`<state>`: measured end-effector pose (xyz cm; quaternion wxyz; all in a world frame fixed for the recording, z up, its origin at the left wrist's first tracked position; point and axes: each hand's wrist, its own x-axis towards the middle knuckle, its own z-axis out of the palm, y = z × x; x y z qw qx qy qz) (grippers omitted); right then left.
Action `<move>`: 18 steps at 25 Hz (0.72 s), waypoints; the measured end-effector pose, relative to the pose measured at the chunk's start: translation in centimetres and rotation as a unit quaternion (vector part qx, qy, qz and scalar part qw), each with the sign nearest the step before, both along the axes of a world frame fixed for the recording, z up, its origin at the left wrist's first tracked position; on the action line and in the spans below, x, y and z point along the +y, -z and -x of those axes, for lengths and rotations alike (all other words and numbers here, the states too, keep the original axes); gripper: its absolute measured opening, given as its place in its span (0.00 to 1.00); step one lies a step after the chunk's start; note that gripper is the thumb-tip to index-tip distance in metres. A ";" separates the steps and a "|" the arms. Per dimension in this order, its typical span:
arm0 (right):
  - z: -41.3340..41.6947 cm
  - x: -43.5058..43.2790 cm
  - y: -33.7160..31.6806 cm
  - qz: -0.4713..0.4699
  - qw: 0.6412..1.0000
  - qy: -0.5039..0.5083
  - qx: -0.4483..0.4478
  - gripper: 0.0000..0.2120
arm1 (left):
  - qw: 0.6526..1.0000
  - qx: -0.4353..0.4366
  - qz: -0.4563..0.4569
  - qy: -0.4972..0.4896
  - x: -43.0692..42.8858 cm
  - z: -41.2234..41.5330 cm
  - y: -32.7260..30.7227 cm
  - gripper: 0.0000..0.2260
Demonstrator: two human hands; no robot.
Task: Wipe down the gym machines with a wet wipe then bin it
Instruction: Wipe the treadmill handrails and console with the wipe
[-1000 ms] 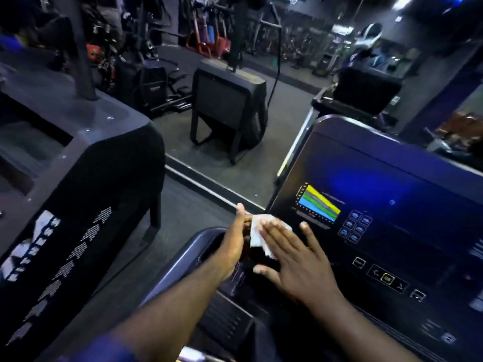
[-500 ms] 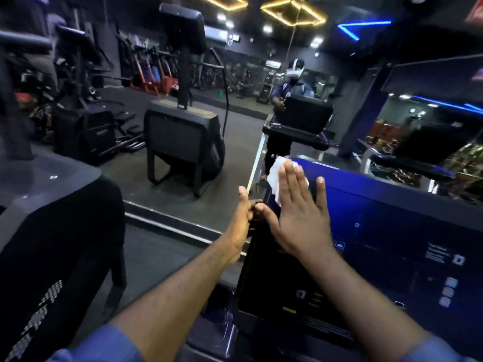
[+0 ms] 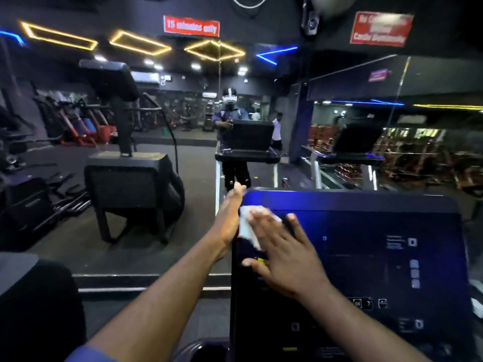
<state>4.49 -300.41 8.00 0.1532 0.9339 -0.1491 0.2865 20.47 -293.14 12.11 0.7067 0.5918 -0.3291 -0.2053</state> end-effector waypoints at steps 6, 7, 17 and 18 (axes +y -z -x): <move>2.6 -2.0 0.2 -0.053 0.998 0.031 -0.026 0.44 | 0.934 -0.320 -0.115 -0.105 -1.4 -0.5 -3.6 0.22; 2.9 -2.4 0.0 -0.076 0.995 0.045 -0.045 0.44 | 0.901 -0.389 -0.154 -0.114 -1.3 -0.6 -4.3 0.22; 8.1 -7.6 -0.1 -0.059 0.997 0.043 -0.032 0.46 | 0.687 -0.608 -0.394 -0.058 -5.9 3.7 -9.3 0.32; 8.6 -8.1 -0.2 -0.081 0.994 0.063 -0.042 0.46 | 0.684 -0.609 -0.399 -0.050 -6.5 3.9 -9.4 0.33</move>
